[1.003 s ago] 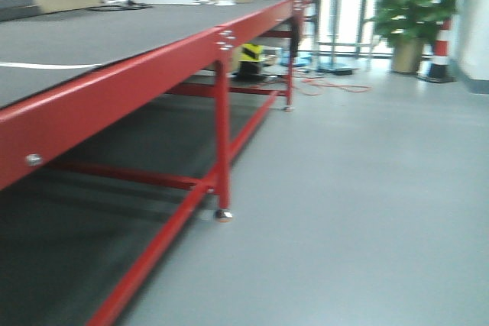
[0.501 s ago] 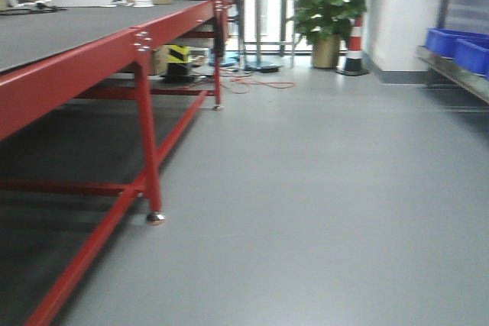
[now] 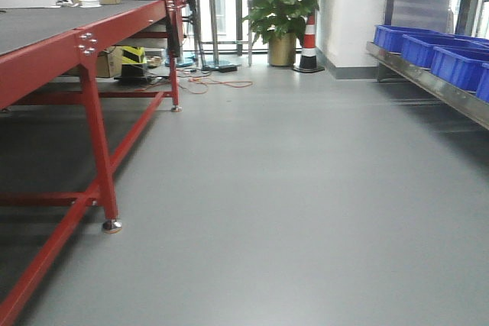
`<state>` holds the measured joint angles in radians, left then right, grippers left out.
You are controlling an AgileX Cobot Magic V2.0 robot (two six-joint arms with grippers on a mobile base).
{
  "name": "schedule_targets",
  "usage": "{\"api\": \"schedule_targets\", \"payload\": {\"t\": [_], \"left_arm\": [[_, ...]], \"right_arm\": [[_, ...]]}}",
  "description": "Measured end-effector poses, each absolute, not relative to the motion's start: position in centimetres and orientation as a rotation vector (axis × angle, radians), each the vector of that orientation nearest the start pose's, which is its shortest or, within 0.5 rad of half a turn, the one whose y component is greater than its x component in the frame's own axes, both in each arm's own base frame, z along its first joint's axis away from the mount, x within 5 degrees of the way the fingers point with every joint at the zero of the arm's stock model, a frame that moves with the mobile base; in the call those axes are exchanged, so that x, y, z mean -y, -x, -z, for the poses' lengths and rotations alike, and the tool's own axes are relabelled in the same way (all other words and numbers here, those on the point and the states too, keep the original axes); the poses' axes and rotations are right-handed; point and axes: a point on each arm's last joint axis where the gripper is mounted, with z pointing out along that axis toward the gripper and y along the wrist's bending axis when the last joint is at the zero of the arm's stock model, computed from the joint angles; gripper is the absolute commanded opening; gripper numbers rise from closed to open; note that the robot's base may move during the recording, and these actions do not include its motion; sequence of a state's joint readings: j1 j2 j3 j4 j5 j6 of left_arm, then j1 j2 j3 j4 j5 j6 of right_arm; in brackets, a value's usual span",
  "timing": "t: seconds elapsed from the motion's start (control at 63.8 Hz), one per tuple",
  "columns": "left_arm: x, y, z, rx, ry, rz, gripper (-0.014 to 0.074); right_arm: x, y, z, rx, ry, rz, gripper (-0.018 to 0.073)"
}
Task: Place valve from conveyor to right shelf box
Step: 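Drive away from the conveyor carrying both valves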
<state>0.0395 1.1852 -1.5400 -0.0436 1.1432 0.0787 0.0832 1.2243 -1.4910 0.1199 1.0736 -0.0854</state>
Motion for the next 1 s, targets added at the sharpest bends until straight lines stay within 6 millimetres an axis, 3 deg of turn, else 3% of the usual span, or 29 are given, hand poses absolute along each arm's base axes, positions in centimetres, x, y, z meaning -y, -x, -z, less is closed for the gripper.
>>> {"api": "schedule_targets", "payload": {"t": [1.003], "left_arm": [[-0.51,-21.62,-46.76,-2.271,-0.045,-0.01,-0.0111]], "right_arm": [[-2.95,-23.45,-44.98,-2.28,0.181,-0.154,-0.0154]]}}
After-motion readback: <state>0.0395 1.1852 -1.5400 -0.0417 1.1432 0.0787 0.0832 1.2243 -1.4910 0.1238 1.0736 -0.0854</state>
